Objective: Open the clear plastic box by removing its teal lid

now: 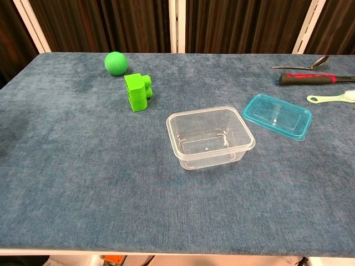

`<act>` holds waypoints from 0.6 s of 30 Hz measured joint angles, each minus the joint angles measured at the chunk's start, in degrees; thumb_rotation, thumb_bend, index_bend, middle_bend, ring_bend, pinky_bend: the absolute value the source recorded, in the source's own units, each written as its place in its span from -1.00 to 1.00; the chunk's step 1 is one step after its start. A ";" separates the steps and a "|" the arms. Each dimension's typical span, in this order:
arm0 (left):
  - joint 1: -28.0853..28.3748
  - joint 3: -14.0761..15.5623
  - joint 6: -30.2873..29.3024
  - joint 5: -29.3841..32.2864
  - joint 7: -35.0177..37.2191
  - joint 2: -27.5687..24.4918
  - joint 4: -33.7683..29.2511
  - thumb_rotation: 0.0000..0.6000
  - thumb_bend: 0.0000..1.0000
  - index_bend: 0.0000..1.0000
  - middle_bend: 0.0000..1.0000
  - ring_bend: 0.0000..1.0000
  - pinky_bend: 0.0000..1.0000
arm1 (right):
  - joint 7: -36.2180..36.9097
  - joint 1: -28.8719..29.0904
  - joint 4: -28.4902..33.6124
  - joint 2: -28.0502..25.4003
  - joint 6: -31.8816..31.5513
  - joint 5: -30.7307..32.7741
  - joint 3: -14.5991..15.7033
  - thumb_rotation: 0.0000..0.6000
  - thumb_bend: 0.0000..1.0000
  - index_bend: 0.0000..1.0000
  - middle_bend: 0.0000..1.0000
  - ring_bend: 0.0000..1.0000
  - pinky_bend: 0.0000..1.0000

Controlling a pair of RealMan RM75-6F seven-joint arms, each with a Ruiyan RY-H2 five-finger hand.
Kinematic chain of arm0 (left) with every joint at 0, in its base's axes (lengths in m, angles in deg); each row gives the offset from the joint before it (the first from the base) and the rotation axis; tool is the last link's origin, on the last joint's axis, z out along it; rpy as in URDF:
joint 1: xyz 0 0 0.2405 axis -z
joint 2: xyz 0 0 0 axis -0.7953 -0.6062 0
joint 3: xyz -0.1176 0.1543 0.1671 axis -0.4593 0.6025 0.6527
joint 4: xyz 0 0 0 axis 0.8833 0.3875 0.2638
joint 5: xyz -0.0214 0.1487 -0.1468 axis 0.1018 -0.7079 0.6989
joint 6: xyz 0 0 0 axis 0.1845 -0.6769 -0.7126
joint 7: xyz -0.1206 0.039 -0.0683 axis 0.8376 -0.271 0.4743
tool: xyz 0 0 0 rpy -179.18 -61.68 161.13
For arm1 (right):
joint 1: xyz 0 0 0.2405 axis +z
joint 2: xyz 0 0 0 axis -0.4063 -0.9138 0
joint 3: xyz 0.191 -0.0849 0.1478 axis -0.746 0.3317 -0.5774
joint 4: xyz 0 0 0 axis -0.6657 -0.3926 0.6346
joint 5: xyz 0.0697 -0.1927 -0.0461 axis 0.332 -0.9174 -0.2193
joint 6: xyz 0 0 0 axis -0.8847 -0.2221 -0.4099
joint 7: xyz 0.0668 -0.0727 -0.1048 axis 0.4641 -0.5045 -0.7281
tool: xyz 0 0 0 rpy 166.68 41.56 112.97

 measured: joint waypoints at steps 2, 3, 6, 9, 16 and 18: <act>-1.53 0.47 -1.70 -0.93 -1.57 -0.46 1.52 1.00 -0.88 -0.87 -0.92 -1.00 -1.00 | -0.65 -1.05 2.02 -1.79 -0.26 0.96 -0.18 1.00 -0.66 -0.74 -0.67 -0.92 -0.89; -2.28 0.71 -2.39 -1.50 -2.09 -0.67 1.92 1.00 -0.88 -0.87 -0.92 -1.00 -1.00 | -1.79 -1.89 3.65 -3.06 -0.66 1.62 -0.32 1.00 -0.66 -0.73 -0.66 -0.92 -0.89; -4.93 1.52 -4.13 -3.47 -1.46 -1.41 2.50 1.00 -0.88 -0.86 -0.91 -1.00 -1.00 | -4.67 -4.53 8.03 -6.67 -2.02 3.06 -0.40 1.00 -0.63 -0.73 -0.69 -0.92 -0.89; -7.90 2.65 -6.30 -6.33 1.22 -2.24 2.23 1.00 -0.88 -0.85 -0.91 -1.00 -1.00 | -5.11 -7.35 11.14 -10.21 -2.82 3.57 0.39 1.00 -0.58 -0.73 -0.72 -0.93 -0.89; -13.41 5.37 -11.29 -13.32 1.41 -2.68 -1.41 1.00 -0.88 -0.85 -0.91 -1.00 -1.00 | -4.07 -12.42 13.27 -11.64 -5.00 2.51 3.00 1.00 -0.57 -0.77 -0.80 -1.00 -0.95; -14.26 5.79 -12.04 -14.39 0.03 -2.39 -2.25 1.00 -0.88 -0.85 -0.91 -1.00 -1.00 | -3.63 -13.45 13.05 -11.22 -5.37 2.26 3.34 1.00 -0.57 -0.78 -0.81 -1.00 -0.97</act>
